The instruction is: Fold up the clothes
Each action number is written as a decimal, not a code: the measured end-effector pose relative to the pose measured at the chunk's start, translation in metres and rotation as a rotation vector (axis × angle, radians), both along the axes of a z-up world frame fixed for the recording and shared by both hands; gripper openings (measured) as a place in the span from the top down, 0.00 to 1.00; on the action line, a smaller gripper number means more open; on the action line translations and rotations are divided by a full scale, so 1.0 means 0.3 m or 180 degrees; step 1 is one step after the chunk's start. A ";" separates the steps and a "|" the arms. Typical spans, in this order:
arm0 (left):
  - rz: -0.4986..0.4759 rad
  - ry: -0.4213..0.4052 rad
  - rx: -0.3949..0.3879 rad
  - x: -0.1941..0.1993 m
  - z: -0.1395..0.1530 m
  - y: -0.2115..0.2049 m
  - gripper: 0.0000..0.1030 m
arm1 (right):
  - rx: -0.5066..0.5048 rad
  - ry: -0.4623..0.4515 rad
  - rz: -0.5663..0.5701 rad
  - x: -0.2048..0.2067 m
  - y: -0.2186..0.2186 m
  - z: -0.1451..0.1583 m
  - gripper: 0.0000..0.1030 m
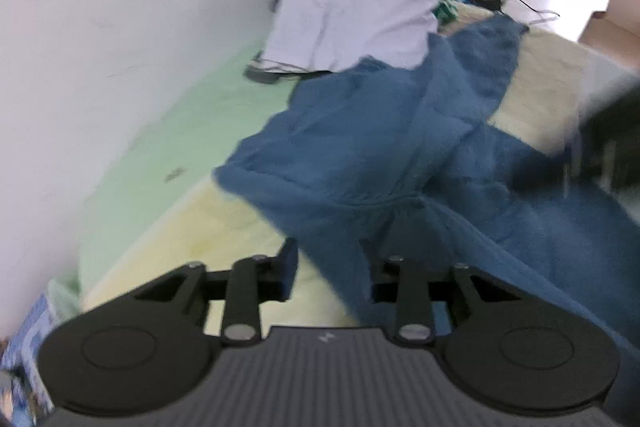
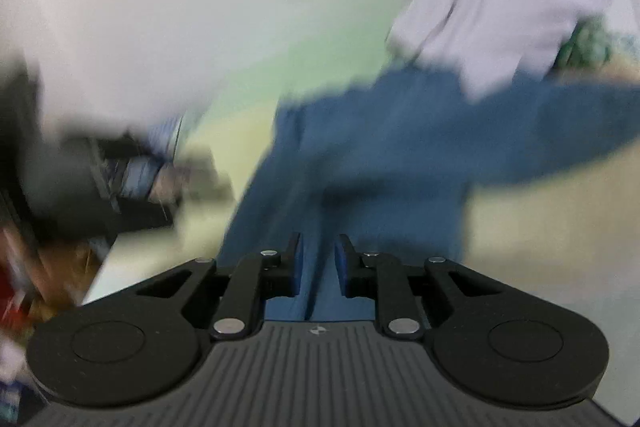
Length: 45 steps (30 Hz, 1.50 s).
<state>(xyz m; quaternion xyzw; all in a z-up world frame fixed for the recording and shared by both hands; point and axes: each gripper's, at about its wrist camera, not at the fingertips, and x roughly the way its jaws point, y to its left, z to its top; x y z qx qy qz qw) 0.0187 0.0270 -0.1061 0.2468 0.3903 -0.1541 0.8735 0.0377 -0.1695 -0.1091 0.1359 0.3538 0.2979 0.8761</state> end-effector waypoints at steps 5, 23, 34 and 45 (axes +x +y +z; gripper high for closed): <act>-0.0131 0.0186 -0.0169 0.051 -0.101 0.007 0.66 | -0.0424 -0.0415 0.0214 0.198 0.170 0.096 0.58; 0.0084 0.0185 -0.0652 0.057 -0.133 0.097 0.40 | -0.1085 -0.0525 0.0531 0.489 0.472 -0.055 0.95; 0.0121 0.0197 -0.0760 0.045 -0.137 0.107 0.38 | -0.1107 -0.0511 0.0177 0.441 0.408 -0.049 0.62; 0.0126 0.0127 -0.0702 0.027 -0.136 0.098 0.34 | -0.0489 0.0019 0.0031 0.269 0.244 -0.086 0.77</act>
